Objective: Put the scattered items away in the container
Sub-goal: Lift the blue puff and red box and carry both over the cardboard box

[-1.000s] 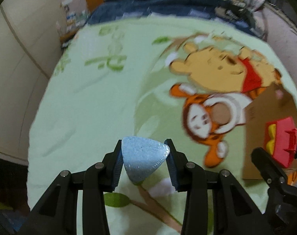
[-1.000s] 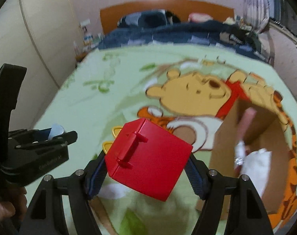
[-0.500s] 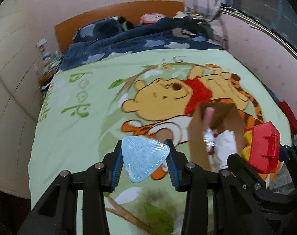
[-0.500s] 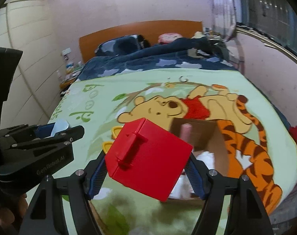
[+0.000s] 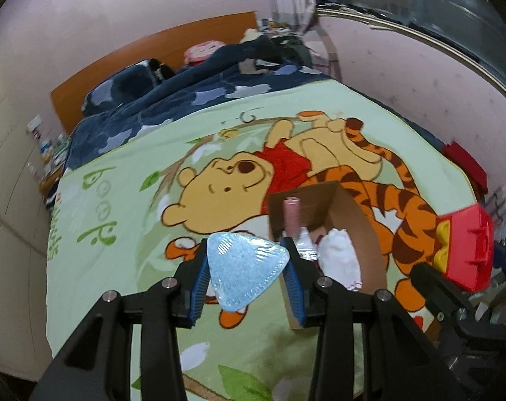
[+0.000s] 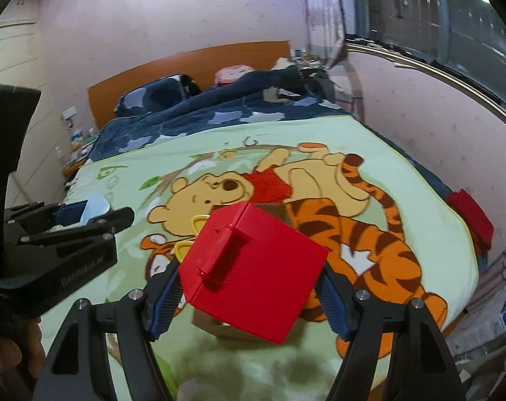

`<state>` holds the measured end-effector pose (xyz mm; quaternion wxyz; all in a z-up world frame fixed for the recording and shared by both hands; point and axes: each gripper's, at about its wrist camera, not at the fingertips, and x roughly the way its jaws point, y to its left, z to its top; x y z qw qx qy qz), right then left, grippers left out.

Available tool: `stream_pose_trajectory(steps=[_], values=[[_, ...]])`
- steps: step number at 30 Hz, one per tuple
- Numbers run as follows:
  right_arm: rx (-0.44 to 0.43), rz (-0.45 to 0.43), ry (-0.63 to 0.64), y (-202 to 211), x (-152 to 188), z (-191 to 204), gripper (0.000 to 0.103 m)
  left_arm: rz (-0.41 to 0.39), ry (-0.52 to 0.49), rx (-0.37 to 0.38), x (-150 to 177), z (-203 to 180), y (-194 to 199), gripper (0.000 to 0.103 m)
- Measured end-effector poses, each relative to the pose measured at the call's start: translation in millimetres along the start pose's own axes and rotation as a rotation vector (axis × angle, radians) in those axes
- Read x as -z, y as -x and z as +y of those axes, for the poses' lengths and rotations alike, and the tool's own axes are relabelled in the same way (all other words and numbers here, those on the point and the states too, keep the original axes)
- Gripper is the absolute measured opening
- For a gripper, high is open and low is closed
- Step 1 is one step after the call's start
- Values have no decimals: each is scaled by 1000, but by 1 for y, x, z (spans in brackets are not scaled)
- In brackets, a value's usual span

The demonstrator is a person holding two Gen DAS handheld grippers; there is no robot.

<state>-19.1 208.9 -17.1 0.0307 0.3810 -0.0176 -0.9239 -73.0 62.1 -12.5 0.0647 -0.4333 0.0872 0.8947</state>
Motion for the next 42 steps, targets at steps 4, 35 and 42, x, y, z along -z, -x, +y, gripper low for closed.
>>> stream_pose_trajectory(steps=[4, 35, 42], values=[[21, 7, -25, -3, 1, -13, 74, 16, -50, 24, -1, -23, -8, 41], [36, 109, -96, -57, 12, -38, 74, 161, -150, 80, -9, -50, -91, 41], [24, 147, -84, -86, 6, -36, 74, 202, -164, 94, -22, -48, -128, 41]])
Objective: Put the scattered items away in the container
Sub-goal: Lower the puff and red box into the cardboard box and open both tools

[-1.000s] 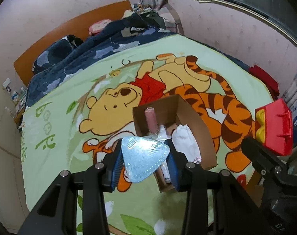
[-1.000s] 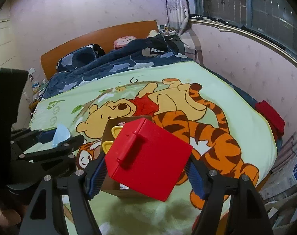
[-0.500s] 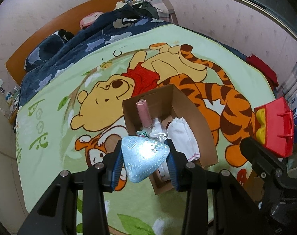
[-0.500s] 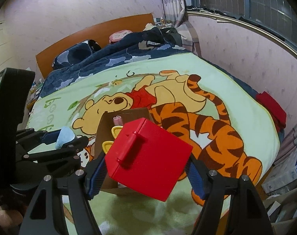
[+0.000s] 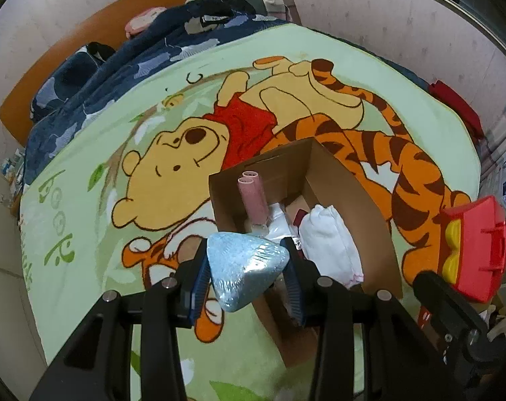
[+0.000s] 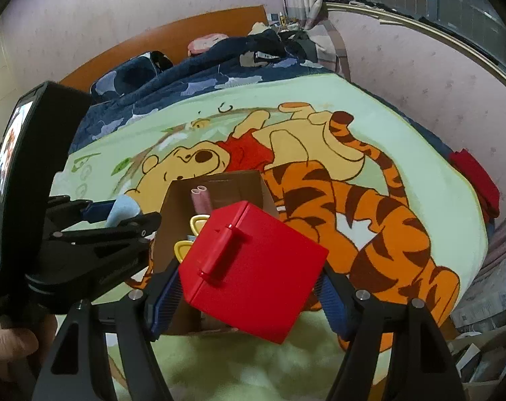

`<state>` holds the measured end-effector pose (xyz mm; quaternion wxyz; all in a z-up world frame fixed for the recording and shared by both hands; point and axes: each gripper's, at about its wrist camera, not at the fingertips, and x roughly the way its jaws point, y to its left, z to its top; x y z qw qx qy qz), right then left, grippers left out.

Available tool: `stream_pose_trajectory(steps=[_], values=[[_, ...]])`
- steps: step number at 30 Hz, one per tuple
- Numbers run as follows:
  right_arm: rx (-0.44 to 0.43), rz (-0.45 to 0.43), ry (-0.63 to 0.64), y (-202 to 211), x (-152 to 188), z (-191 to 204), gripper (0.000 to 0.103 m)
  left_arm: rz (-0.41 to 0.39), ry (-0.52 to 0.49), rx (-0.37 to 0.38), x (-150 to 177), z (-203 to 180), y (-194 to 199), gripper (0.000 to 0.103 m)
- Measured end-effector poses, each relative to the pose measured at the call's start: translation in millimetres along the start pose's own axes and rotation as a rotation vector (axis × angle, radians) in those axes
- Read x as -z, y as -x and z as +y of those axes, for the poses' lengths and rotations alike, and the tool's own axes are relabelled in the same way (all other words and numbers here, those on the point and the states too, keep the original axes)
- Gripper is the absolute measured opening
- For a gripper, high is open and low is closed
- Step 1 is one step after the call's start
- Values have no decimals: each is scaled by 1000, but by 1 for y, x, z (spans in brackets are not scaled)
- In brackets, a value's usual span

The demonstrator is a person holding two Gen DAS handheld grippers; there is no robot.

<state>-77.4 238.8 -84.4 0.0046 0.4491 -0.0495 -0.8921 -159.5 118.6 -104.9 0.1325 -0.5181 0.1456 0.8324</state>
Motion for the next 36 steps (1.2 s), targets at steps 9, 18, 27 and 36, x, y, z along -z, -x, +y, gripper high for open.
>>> stream_pose_trajectory(steps=[9, 18, 27, 36], values=[[-6, 43, 5, -28, -9, 2, 74, 33, -24, 10, -18, 5, -32, 41], [-23, 79, 16, -43, -9, 12, 74, 46, -72, 35, -23, 0, -48, 41], [-15, 94, -9, -48, -8, 9, 78, 56, -92, -7, -29, 3, -56, 69], [-22, 74, -20, -42, -8, 4, 81, 31, -80, 4, -36, 7, -51, 81]])
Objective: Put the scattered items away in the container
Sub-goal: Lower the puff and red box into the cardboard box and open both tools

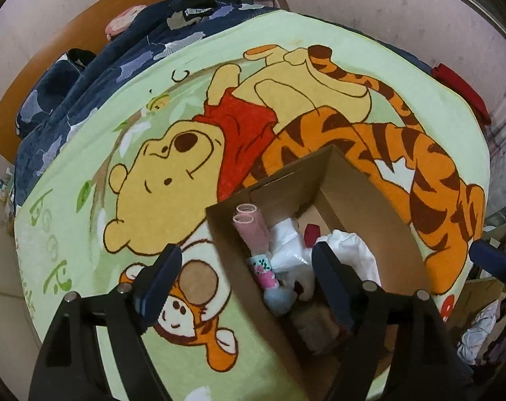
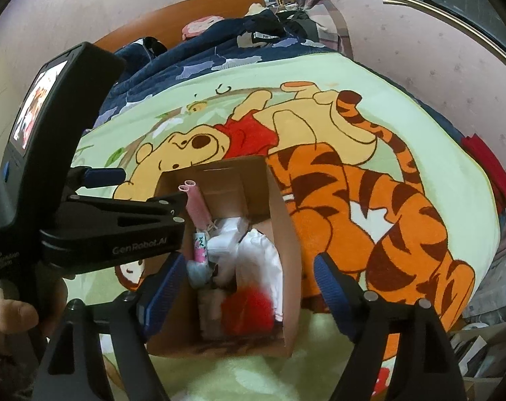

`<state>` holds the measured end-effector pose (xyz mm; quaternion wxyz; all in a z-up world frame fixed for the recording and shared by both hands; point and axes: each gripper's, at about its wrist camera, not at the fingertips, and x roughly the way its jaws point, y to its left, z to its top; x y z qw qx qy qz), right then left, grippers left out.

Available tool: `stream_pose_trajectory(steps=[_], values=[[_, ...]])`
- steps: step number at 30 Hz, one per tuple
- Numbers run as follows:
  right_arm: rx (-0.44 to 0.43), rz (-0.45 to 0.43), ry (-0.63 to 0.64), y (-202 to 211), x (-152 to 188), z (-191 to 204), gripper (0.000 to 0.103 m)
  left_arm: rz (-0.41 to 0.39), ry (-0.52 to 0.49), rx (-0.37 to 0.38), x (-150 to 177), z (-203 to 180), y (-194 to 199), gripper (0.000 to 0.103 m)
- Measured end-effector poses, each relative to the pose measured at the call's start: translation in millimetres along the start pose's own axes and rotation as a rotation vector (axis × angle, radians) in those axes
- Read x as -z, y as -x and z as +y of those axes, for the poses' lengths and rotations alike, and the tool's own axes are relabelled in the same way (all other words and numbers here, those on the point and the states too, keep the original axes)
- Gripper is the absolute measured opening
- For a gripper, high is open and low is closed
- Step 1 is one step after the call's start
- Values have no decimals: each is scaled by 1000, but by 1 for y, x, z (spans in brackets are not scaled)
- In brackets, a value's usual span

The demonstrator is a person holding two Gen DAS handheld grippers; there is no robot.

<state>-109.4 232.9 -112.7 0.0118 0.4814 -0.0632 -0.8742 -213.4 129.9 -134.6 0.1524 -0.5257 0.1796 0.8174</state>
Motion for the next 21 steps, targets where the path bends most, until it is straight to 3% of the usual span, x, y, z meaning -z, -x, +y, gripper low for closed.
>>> stream_pose_trajectory(steps=[4, 13, 21], values=[[-3, -9, -5, 3, 0, -2, 81, -13, 1, 5, 0, -2, 7, 87], [-18, -38, 23, 27, 1, 7, 81, -66, -2, -4, 9, -11, 41, 88], [-25, -46, 54, 65, 22, 15, 83, -84, 50, 0, 44, -9, 90, 88]])
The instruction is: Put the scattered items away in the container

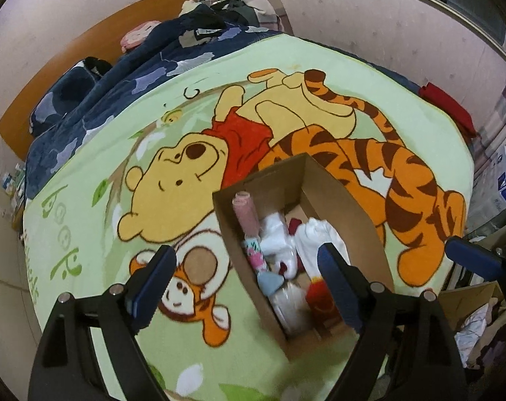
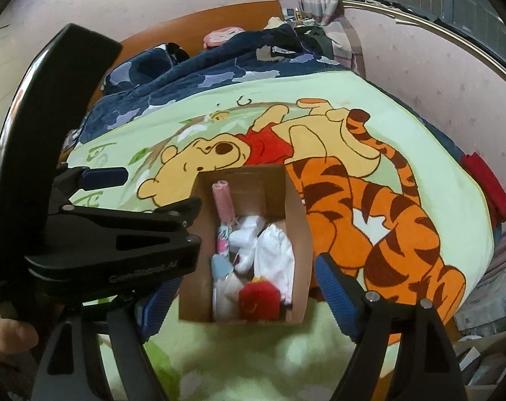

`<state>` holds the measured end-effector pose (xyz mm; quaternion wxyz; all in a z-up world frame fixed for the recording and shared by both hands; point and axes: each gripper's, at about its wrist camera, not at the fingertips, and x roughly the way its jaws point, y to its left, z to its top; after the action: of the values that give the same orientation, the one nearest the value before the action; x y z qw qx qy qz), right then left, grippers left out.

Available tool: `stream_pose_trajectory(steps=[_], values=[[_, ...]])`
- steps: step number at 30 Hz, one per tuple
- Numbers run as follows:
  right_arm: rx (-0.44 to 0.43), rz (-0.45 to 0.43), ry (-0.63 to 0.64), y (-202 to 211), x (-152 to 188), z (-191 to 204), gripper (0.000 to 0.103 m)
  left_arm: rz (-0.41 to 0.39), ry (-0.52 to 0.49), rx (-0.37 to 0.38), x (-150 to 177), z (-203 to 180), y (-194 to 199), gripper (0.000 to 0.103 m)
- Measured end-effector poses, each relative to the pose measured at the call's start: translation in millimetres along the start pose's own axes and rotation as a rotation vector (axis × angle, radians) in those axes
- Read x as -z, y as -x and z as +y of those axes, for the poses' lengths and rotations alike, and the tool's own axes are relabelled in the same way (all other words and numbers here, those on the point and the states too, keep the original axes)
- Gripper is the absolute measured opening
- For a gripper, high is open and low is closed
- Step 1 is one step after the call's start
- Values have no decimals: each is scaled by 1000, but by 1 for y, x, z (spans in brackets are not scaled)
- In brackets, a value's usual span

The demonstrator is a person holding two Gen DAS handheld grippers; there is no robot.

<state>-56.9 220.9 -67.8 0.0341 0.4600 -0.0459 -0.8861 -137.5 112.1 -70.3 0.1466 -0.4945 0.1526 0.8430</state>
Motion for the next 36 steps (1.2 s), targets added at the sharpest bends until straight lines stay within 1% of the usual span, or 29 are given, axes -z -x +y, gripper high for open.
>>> stream_pose_trajectory(steps=[10, 16, 25, 27, 28, 29, 34, 36], values=[[1, -7, 15, 51, 38, 3, 83, -4, 68, 19, 47, -9, 56, 88], [8, -17, 19, 69, 49, -2, 83, -26, 73, 4, 59, -19, 82, 88], [6, -59, 28, 89, 54, -5, 83, -38, 97, -23, 65, -24, 102, 88], [8, -67, 28, 92, 55, -6, 83, -39, 107, -34, 66, -24, 105, 92], [9, -71, 27, 94, 56, -7, 83, -41, 113, -39, 67, -24, 106, 95], [10, -76, 26, 95, 57, -7, 83, -43, 120, -38, 67, -23, 108, 96], [15, -96, 22, 102, 58, -9, 83, -38, 145, -3, 69, -19, 110, 98], [18, -106, 22, 105, 58, -10, 83, -39, 152, 8, 70, -19, 111, 103]])
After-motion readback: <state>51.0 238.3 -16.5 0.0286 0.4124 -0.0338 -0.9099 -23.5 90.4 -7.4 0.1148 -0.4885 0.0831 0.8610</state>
